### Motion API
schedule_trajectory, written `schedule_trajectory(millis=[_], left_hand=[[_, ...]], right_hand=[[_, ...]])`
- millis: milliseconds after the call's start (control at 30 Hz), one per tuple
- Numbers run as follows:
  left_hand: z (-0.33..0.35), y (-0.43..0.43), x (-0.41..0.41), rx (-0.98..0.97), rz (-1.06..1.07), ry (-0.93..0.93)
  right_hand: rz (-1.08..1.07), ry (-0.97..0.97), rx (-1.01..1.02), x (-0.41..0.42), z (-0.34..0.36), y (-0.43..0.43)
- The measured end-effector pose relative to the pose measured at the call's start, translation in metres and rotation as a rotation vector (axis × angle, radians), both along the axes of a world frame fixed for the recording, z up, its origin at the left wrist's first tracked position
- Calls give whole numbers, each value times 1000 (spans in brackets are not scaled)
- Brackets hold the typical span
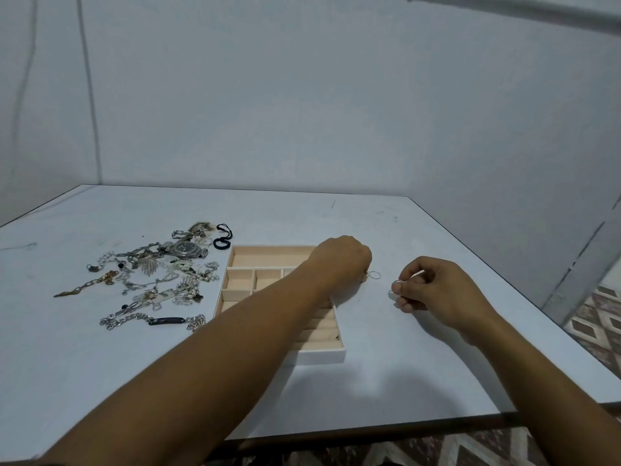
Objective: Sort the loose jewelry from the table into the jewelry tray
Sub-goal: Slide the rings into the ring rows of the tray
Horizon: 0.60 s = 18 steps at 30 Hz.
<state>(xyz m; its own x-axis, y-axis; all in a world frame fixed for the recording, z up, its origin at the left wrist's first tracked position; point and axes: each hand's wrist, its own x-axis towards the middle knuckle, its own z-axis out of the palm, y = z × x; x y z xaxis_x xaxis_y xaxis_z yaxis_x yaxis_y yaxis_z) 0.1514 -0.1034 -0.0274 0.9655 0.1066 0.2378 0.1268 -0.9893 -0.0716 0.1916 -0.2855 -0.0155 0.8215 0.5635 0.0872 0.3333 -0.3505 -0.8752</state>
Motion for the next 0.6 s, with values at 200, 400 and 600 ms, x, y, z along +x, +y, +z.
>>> schedule_trajectory(millis=[200, 400, 600], left_hand=[[10, 2, -14, -80, -36, -60], [19, 18, -49, -172, -66, -201], [34, 36, -96, -598, 34, -285]], right_hand=[[31, 44, 1, -3, -1, 3], [61, 75, 4, -10, -1, 9], [103, 96, 29, -22, 3, 19]])
